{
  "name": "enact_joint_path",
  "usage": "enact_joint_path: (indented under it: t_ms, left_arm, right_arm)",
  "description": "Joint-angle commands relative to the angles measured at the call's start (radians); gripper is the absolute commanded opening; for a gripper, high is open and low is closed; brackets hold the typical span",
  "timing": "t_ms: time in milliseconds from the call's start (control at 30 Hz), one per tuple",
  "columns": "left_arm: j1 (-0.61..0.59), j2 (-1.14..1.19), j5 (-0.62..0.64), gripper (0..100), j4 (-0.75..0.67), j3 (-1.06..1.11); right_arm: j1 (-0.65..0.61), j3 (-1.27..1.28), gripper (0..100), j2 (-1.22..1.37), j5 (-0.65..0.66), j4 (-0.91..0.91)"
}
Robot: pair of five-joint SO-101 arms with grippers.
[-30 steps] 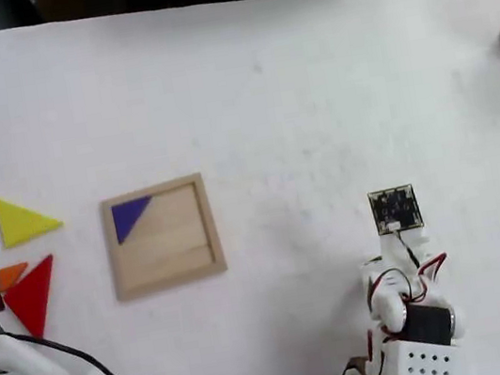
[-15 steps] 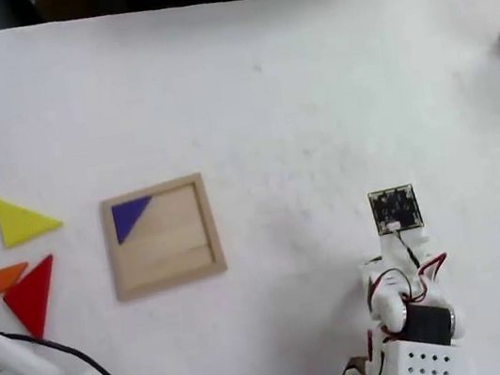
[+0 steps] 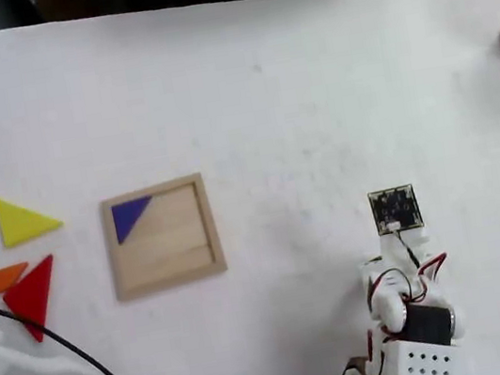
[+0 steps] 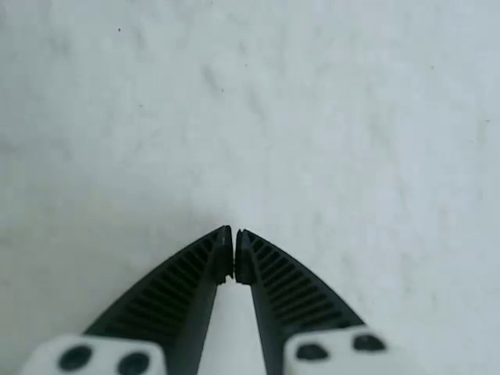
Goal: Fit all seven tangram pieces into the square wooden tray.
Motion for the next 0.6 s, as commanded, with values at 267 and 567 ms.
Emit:
enact_joint_path:
  t_ms: [267,567]
  left_arm:
    - [0.021,0.136,-0.327,24,-0.015,-0.153]
    - [0.018,0.139,-0.549,24,0.071,-0.161]
  right_arm:
    - [-0.005,0.006,1.7,-0.012,0.008,0.005]
    - [-0.005,0.006,1.7,-0.012,0.008,0.005]
